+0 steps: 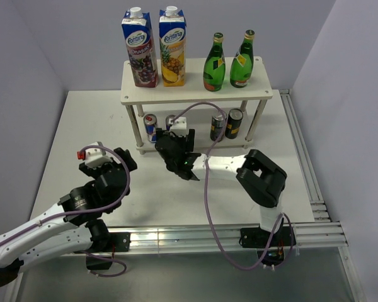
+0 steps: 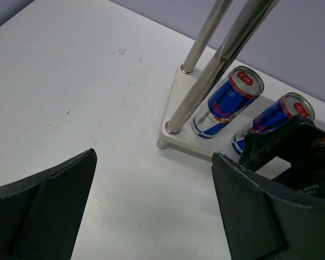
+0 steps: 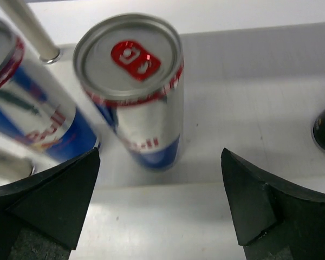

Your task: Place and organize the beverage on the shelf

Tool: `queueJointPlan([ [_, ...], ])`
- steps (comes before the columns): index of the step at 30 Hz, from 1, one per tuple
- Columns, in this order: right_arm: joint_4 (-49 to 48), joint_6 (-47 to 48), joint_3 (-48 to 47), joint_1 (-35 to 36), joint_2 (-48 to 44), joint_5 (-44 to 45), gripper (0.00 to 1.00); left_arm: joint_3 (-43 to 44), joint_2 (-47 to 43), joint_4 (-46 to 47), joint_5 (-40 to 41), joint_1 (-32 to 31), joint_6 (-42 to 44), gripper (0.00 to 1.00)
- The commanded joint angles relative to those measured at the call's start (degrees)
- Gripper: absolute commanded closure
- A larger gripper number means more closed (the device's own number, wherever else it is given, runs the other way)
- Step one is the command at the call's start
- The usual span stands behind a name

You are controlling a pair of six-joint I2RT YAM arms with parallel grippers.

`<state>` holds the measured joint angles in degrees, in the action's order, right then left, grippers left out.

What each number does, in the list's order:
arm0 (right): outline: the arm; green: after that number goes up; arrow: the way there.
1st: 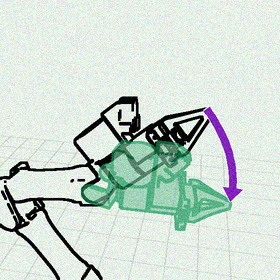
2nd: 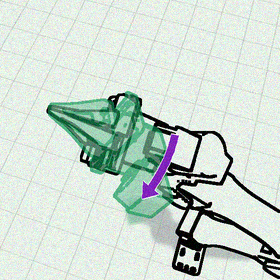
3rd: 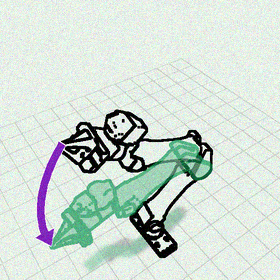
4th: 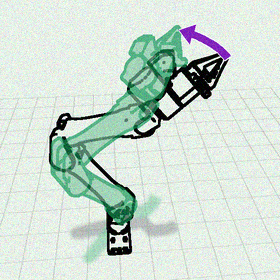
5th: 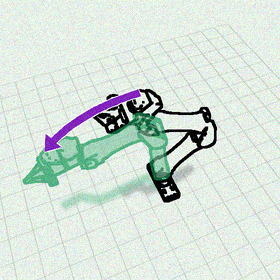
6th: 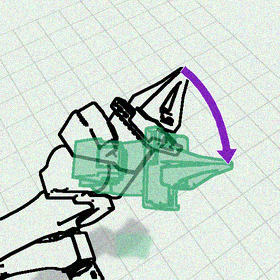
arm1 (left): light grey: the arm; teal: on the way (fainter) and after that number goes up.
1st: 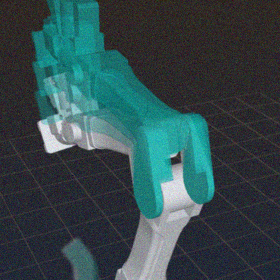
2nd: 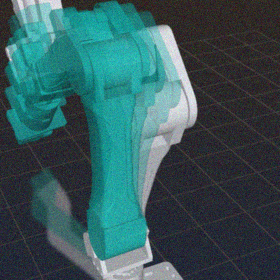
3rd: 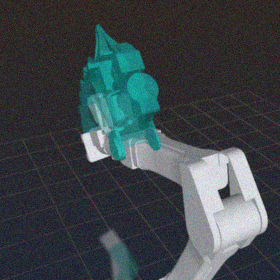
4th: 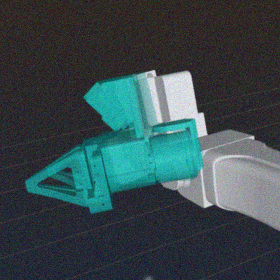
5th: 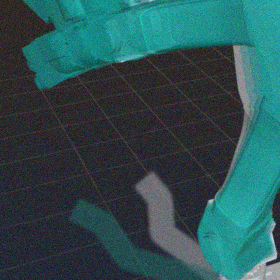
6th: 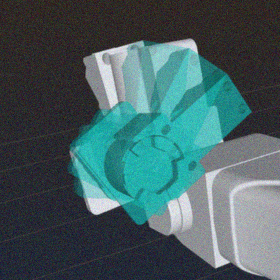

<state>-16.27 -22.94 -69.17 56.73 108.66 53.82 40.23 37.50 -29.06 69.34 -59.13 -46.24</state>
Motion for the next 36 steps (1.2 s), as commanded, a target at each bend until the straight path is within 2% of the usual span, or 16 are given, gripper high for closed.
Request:
queueJointPlan([
  [1,-2.7,0.1,3.1,1.5,-5.5,-1.3,0.0,2.1,0.9,-0.7,1.1,-0.4,-0.8,0.06],
  [6,2.0,-3.5,8.9,5.0,-10.4,-3.4,0.0,2.2,1.5,-1.2,0.8,-0.4,-1.4,0.06],
  [9,6.0,-5.7,13.6,10.0,-16.3,-1.4,0.01,2.8,2.2,-0.8,-2.6,-0.4,0.3,0.05],
  [11,9.6,-6.1,15.1,13.2,-21.5,-0.8,0.03,4.2,3.3,-0.1,-8.5,-0.4,1.8,0.05],
  [15,32.1,-11.9,14.8,18.2,-33.1,1.5,0.03,10.9,9.3,-5.8,-17.6,-0.7,0.5,0.04],
  [17,41.8,-13.2,14.5,20.4,-42.7,3.6,0.03,16.7,11.6,-9.6,-22.4,-1.1,2.4,0.04],
  [20,50.9,-12.4,14.0,25.1,-56.2,8.7,0.02,24.9,15.0,-12.0,-24.6,-1.2,6.2,0.04],
  [22,54.6,-12.0,11.7,25.7,-64.6,11.1,0.02,29.0,15.7,-11.4,-23.6,-1.2,11.3,0.04],
  [25,55.6,-5.6,10.4,25.7,-72.8,16.0,0.0,35.4,16.0,-10.9,-23.8,-1.3,17.0,0.04],
  [27,57.4,-5.1,9.7,25.8,-77.2,17.3,0.0,36.9,14.9,-8.1,-22.9,-1.3,22.0,0.05],
  [30,54.4,-2.5,10.8,25.7,-82.5,16.3,0.0,30.7,9.4,-0.8,-17.9,-1.3,27.1,0.04],
  [31,53.4,-1.9,11.2,25.8,-83.6,15.7,0.0,29.1,7.8,1.7,-16.5,-1.2,26.6,0.02],
  [33,50.4,0.4,12.4,25.7,-86.1,14.6,0.0,24.1,2.3,4.9,-18.1,-1.0,28.1,0.01],
  [36,51.5,-0.3,11.9,25.9,-86.5,15.1,0.0,20.9,-3.1,5.8,-22.7,1.3,28.3,0.01],
])
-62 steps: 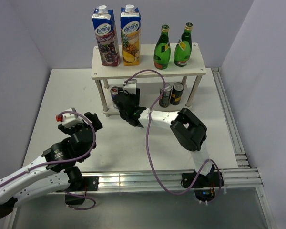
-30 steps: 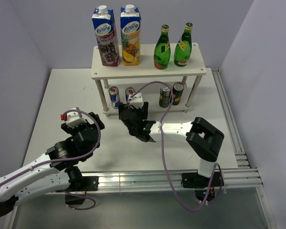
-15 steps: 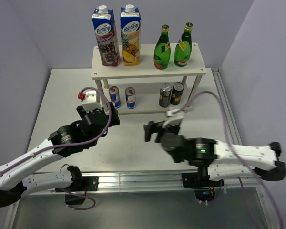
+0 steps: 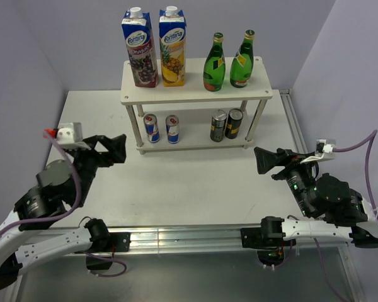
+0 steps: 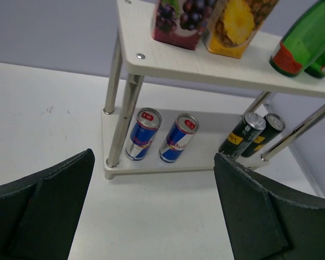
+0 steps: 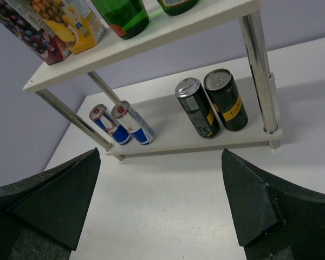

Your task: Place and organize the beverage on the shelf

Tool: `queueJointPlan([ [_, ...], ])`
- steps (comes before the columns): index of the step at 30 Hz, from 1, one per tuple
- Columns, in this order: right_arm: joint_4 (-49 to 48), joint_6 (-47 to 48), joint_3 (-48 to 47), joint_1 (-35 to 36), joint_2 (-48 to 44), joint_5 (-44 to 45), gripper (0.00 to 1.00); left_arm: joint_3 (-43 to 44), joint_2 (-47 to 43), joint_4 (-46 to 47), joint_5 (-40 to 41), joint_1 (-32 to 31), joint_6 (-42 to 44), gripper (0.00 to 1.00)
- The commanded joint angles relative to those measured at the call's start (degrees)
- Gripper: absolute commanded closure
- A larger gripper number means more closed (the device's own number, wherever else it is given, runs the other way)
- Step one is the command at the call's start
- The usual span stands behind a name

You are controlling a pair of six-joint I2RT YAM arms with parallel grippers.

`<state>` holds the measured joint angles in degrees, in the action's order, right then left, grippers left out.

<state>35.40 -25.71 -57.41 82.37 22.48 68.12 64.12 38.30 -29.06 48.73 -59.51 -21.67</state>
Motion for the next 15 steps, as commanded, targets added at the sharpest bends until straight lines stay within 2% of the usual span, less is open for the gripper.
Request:
queueJointPlan([
  [1,0.1,2.2,-0.1,0.2,-0.2,1.2,0.0,-4.1,-5.2,7.0,-1.7,2.0,3.7,0.01],
  [6,2.0,0.9,-1.0,0.2,0.7,2.5,0.0,-7.1,-8.4,8.7,-5.5,7.2,3.7,0.01],
  [11,2.1,0.9,-1.0,0.2,0.7,3.2,0.0,-6.4,-5.5,8.0,-11.5,16.2,1.8,0.01],
  [15,2.7,0.4,-0.8,0.2,0.1,3.5,0.0,-5.9,-4.2,7.3,-14.7,20.1,1.1,0.01],
])
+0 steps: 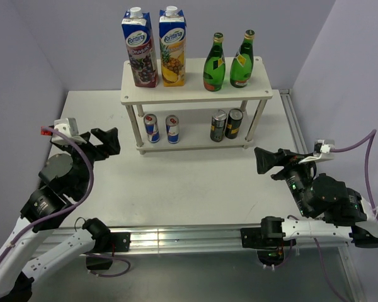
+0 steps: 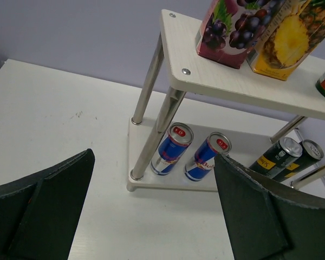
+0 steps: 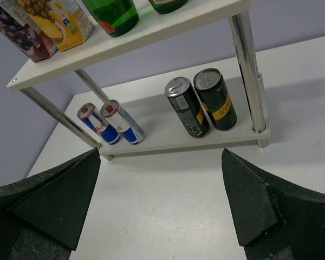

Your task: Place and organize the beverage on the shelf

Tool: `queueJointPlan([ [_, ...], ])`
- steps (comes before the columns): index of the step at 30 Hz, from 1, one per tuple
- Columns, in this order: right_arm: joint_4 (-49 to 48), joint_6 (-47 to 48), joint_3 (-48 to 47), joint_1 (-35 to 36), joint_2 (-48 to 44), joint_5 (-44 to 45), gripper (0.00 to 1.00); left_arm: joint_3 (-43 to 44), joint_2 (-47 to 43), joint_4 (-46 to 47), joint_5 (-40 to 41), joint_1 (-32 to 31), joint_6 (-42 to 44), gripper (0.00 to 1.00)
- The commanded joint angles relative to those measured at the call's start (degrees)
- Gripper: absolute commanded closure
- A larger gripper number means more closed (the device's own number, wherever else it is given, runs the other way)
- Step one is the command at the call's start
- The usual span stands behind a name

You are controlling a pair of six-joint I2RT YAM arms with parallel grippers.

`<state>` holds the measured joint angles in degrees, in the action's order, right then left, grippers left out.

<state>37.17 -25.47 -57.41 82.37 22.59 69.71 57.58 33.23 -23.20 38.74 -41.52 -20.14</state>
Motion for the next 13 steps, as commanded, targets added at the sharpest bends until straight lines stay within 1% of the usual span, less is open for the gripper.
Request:
queueJointPlan([
  [1,0.9,0.0,-0.7,0.2,-0.2,1.7,0.0,0.5,0.9,1.6,-5.4,2.6,-0.4,0.01],
  [11,1.5,-0.3,-0.7,0.2,0.2,1.8,0.01,-0.2,0.3,1.9,-6.7,3.9,-0.2,0.01],
  [13,3.6,-2.5,-1.7,0.2,1.0,2.1,0.01,-0.4,0.3,2.1,-6.8,4.1,-0.2,0.01],
])
